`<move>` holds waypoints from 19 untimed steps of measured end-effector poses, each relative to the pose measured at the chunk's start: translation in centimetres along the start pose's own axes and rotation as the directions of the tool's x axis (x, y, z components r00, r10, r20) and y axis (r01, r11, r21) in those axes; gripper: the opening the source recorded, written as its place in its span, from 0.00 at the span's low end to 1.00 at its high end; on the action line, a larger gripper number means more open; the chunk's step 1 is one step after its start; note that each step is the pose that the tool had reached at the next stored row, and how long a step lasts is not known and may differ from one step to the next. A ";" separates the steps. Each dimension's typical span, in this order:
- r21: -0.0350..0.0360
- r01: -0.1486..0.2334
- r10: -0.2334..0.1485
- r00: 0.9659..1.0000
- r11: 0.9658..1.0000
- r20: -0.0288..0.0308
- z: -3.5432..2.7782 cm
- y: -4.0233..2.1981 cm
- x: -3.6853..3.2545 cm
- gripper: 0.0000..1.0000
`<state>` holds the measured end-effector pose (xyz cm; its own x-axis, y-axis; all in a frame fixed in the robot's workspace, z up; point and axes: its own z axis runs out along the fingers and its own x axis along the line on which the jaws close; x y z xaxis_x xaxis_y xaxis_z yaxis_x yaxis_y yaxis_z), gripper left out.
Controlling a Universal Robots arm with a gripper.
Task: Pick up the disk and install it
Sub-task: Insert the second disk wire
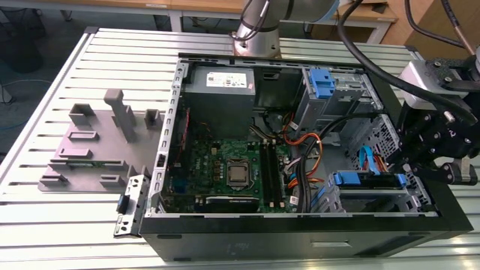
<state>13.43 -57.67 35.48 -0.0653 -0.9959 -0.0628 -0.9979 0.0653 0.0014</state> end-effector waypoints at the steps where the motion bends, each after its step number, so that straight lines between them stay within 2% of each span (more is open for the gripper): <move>1: 0.000 0.000 0.000 1.000 1.000 0.000 0.00 0.00 0.00 0.24; 5: 0.000 0.004 -0.004 1.000 1.000 0.001 0.04 0.10 0.01 0.24; 8: 0.001 0.011 -0.011 1.000 1.000 0.005 0.06 0.37 0.03 0.24; 11: 0.003 0.017 -0.017 1.000 1.000 0.006 0.06 0.71 0.06 0.24; 19: 0.005 0.019 -0.019 1.000 1.000 0.007 -0.22 0.78 0.05 0.24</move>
<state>12.64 -57.67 35.70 -0.0464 -0.9965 -0.0697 -0.9989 0.0468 -0.0045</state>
